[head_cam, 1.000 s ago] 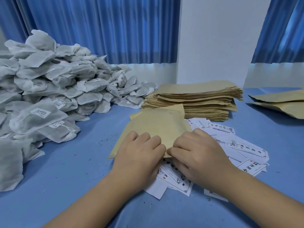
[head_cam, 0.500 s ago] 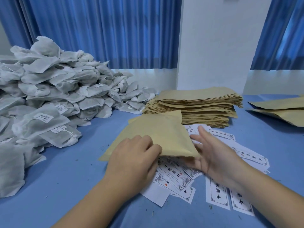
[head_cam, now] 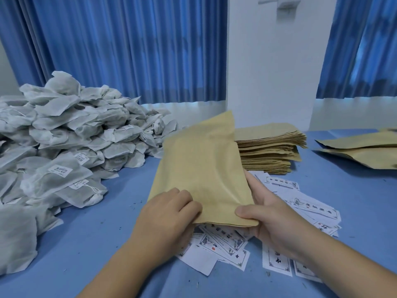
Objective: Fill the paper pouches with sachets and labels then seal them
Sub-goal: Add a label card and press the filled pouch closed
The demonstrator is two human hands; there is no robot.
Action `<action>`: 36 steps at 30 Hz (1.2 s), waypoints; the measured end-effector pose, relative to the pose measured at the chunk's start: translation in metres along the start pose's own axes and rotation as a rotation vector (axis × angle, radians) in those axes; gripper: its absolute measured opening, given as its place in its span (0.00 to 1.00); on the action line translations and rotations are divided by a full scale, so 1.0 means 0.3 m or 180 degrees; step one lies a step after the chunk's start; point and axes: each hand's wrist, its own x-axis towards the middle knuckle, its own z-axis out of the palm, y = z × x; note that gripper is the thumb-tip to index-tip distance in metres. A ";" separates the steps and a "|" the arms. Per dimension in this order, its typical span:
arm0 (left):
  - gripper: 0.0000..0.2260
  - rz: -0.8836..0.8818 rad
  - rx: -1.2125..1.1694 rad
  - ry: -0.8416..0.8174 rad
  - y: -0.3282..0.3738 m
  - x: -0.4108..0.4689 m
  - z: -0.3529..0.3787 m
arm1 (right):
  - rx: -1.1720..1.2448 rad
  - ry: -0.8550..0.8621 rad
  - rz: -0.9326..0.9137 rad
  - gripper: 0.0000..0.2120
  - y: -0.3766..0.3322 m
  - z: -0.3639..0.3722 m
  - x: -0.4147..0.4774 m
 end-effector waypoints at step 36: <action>0.09 -0.3661 -0.7104 -0.1010 0.810 1.132 0.439 | 0.0339 0.3282 -0.1831 0.22 -0.624 -0.820 -0.586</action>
